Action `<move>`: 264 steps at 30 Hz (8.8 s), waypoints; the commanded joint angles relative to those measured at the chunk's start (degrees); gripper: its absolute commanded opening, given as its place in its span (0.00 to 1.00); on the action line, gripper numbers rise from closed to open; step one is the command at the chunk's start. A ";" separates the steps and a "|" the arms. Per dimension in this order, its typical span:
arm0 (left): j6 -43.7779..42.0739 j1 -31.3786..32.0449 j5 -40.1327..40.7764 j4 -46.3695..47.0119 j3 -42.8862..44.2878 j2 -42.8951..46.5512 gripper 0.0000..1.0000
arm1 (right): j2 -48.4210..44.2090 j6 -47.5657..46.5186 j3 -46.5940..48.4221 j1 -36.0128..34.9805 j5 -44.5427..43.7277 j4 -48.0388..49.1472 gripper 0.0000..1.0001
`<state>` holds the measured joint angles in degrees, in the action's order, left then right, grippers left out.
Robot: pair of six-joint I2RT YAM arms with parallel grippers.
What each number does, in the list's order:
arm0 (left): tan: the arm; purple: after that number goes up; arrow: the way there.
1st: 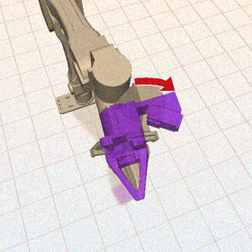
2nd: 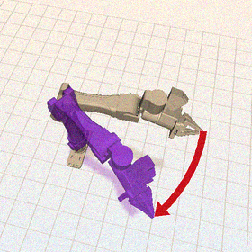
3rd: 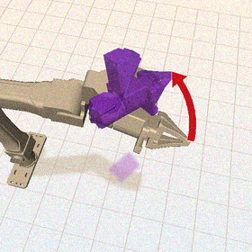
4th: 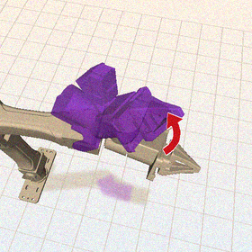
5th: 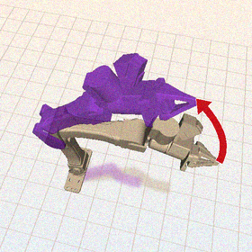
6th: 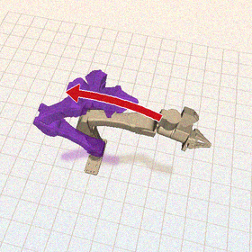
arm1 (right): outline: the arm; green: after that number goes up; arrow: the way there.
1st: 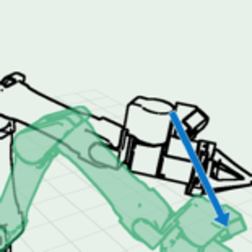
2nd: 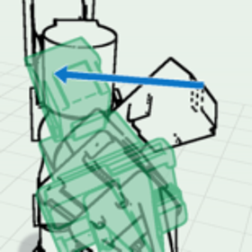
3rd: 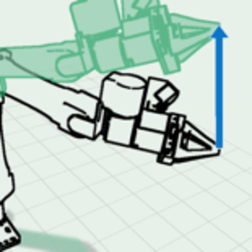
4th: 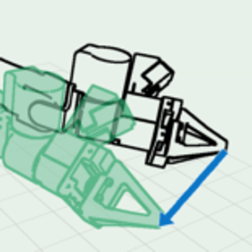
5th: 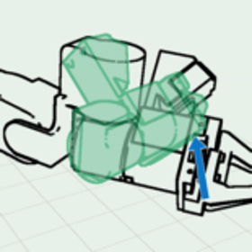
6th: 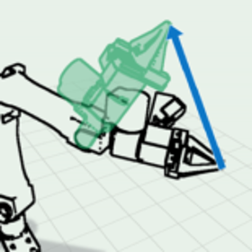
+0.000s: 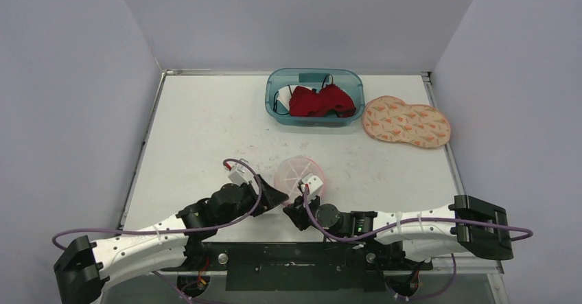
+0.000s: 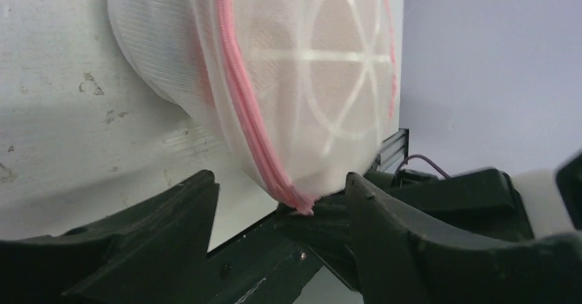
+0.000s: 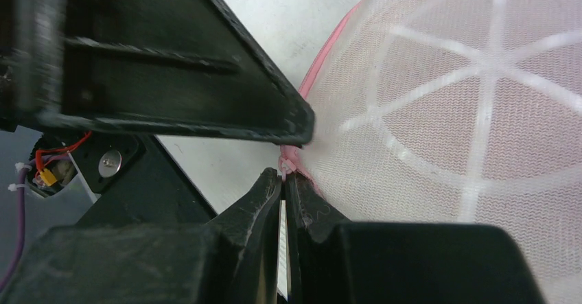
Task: Unzip the laundry bag and remove the bra
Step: Unzip the laundry bag at the center of the board.
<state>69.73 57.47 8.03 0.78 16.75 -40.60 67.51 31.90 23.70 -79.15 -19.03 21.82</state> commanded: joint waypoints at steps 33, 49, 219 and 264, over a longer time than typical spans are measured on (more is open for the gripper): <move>-10.74 -3.15 -0.23 3.63 10.54 -10.15 0.00 | -16.53 -0.54 -3.07 -0.97 -9.97 -10.58 0.05; -19.36 -16.51 -23.09 15.75 16.88 -28.74 0.03 | -16.00 -1.42 -4.41 -2.14 -9.80 -5.42 0.05; -2.36 -6.51 -8.53 -9.24 10.33 -0.44 0.89 | -9.00 -4.03 0.50 1.54 -1.87 -1.91 0.05; -5.23 -15.14 -15.06 6.22 6.36 -9.66 0.00 | -16.28 -3.42 -1.81 5.32 -4.87 -11.45 0.05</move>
<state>67.94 43.66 -3.05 1.06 22.59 -48.51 53.08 27.90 22.41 -74.56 -22.09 11.53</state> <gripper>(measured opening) 0.022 0.057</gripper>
